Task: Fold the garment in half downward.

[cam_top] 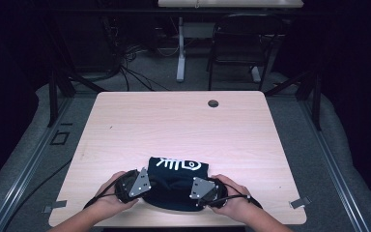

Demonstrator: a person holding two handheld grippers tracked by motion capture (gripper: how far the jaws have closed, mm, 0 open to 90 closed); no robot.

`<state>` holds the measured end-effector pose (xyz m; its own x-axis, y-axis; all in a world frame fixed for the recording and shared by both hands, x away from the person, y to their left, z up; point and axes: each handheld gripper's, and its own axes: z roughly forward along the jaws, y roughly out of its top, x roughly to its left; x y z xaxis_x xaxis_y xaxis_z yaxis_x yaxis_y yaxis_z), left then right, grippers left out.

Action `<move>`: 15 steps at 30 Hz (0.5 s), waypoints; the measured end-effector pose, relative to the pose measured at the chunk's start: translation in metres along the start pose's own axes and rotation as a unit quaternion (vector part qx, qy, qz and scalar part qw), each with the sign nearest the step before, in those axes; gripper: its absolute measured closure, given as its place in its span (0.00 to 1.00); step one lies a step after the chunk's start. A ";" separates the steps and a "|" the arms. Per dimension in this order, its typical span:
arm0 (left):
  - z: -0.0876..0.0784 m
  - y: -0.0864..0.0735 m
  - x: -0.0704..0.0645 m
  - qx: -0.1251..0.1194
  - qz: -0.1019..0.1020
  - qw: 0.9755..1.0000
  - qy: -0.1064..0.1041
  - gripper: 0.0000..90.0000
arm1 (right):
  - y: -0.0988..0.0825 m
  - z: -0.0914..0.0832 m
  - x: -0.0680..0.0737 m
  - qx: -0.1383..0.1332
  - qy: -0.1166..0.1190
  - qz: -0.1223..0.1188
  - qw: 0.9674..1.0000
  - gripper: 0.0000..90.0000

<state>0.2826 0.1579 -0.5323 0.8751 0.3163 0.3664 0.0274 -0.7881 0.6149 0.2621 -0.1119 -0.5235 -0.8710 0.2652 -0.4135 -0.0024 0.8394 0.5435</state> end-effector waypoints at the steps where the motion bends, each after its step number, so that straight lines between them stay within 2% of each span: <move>1: 0.000 -0.003 -0.003 -0.001 -0.002 1.000 -0.005 0.83 | -0.001 0.002 0.005 0.004 0.004 -0.003 1.000 0.85; 6: 0.001 -0.009 -0.007 -0.003 -0.011 1.000 -0.017 0.81 | -0.005 0.006 0.011 0.003 0.010 0.001 1.000 0.85; 10: -0.003 -0.011 -0.007 -0.009 -0.025 0.999 -0.017 0.79 | -0.008 0.005 0.015 -0.013 0.014 0.022 1.000 0.84; 12: -0.005 -0.010 -0.006 -0.012 -0.027 0.999 -0.017 0.77 | -0.007 0.002 0.014 -0.005 0.017 0.015 1.000 0.83; 13: -0.010 -0.008 -0.005 -0.019 -0.030 0.999 -0.017 0.77 | -0.007 -0.002 0.015 -0.017 0.019 0.026 0.999 0.81; 15: -0.015 -0.004 -0.003 -0.022 -0.028 0.999 -0.014 0.76 | -0.005 -0.007 0.014 -0.026 0.019 0.026 0.999 0.80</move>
<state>0.2724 0.1678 -0.5260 0.8862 0.3430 0.3115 0.0556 -0.7462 0.6634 0.2467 -0.1156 -0.5270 -0.8882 0.2898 -0.3565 0.0196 0.7991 0.6008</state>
